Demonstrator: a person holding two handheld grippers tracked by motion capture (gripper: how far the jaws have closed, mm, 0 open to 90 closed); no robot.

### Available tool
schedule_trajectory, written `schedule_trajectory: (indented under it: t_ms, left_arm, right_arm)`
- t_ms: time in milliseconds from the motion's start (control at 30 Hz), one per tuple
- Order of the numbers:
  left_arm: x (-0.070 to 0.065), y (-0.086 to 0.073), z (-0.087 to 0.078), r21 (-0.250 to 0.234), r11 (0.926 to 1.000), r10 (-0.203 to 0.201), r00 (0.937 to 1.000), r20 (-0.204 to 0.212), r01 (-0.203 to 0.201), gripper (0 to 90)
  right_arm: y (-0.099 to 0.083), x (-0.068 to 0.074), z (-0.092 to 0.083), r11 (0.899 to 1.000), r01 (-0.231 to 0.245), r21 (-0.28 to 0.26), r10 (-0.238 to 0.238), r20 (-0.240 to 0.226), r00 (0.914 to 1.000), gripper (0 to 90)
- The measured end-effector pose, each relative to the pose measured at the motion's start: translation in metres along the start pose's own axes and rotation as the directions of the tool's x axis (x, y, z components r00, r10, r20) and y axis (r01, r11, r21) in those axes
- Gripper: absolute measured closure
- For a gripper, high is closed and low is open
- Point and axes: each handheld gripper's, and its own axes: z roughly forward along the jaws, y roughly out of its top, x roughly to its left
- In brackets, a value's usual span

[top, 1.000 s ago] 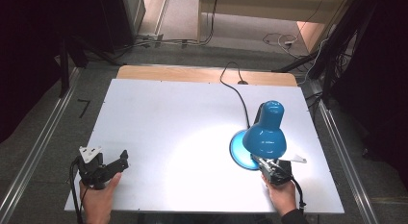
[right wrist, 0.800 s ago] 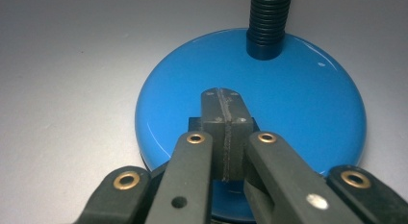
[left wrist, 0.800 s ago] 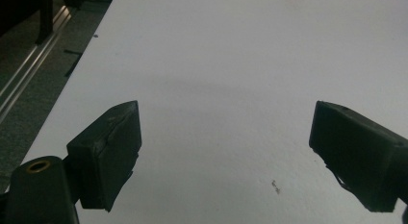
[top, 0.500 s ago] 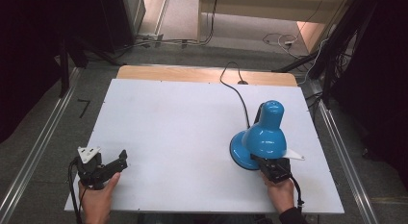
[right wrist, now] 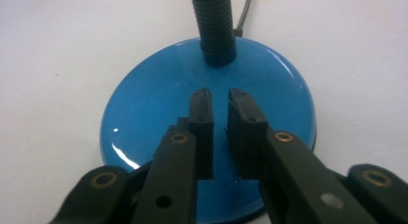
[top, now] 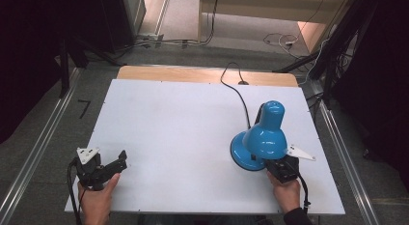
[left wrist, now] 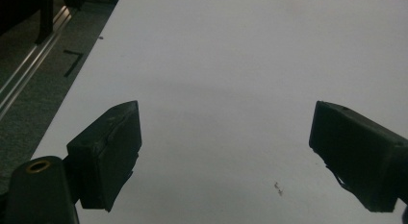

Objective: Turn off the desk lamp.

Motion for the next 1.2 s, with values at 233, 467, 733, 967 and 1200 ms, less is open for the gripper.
schedule_trajectory:
  t_ms: [233, 467, 733, 967, 1200]
  left_arm:
    - [-0.0001, 0.0000, 0.0002, 0.001, 1.0000, 0.000, 1.0000, 0.000, 0.000, 12.0]
    - [0.0002, 0.0000, -0.0003, 0.000, 1.0000, -0.001, 1.0000, 0.001, 0.001, 12.0]
    - [0.0009, 0.0002, -0.0009, -0.002, 1.0000, -0.004, 1.0000, 0.001, 0.004, 12.0]
    - [0.0007, 0.0000, -0.0004, 0.000, 1.0000, -0.003, 1.0000, 0.001, 0.003, 12.0]
    - [0.0006, 0.0000, -0.0003, 0.003, 1.0000, -0.002, 1.0000, 0.000, 0.002, 12.0]
  right_arm:
    - [0.0005, -0.0028, -0.0019, 1.000, -0.002, -0.010, 0.002, 0.009, 1.0000, 65.4]
    - [0.0013, -0.0043, -0.0036, 1.000, 0.003, -0.005, -0.003, 0.007, 1.0000, 50.2]
    - [0.0018, -0.0053, -0.0048, 1.000, 0.017, 0.002, -0.017, 0.002, 0.9998, 37.6]
    - [0.0017, -0.0071, -0.0064, 1.000, 0.013, 0.009, -0.013, 0.004, 0.9999, 33.6]
    - [0.0019, -0.0079, -0.0064, 1.000, 0.003, 0.020, -0.003, 0.004, 1.0000, 29.3]
